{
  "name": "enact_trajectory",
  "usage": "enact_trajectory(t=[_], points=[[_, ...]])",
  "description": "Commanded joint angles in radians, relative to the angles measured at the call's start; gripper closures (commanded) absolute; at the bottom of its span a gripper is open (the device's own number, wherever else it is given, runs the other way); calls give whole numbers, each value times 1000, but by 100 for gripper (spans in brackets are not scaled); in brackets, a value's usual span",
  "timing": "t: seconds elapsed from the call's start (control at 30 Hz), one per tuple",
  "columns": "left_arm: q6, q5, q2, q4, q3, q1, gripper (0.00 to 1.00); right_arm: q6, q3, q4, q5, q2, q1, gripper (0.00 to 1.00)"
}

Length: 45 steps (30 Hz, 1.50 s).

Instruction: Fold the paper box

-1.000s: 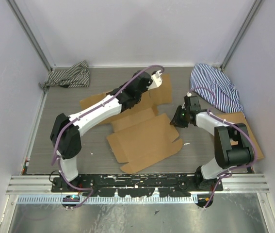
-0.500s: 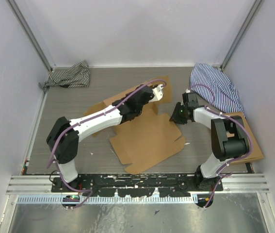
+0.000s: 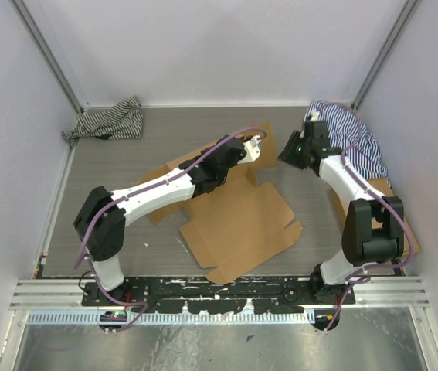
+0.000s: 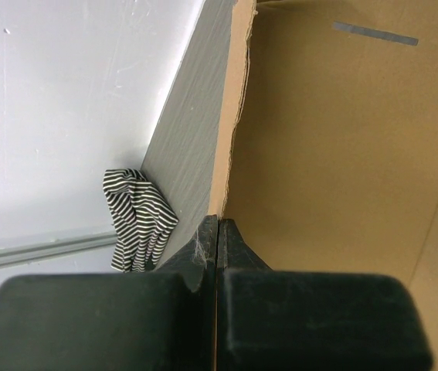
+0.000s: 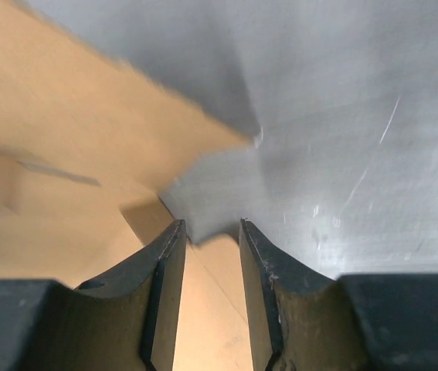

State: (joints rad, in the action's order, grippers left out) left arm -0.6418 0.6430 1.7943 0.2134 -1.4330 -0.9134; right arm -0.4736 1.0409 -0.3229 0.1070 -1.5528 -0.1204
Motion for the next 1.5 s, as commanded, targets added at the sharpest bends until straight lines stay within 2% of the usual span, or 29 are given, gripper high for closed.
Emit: enact_trajectory(t=[0.0,0.23,0.43,0.5,0.63,0.77,1.0,1.2,1.47], points=[[15,7,-30,-20,19,-5,100,-23,179,21,11,-8,84,61],[14,4,-46,-13,8,-7,100,8,392,84,143,-283,115,66],[16,8,-62,-9,15,-12,100,-22,486,306,365,-533,129,69],[16,10,-65,-5,15,-13,100,-42,506,412,444,-586,133,70],[14,10,-66,-3,15,-13,100,-72,547,474,572,-645,133,72],[15,13,-56,7,11,-15,100,-55,528,458,673,-616,131,73],[22,30,-39,14,2,-22,100,22,396,402,779,-490,132,72],[35,35,-36,35,-7,-32,100,85,237,400,795,-362,130,71],[52,55,-25,58,-2,-56,100,194,145,314,820,-244,100,67]])
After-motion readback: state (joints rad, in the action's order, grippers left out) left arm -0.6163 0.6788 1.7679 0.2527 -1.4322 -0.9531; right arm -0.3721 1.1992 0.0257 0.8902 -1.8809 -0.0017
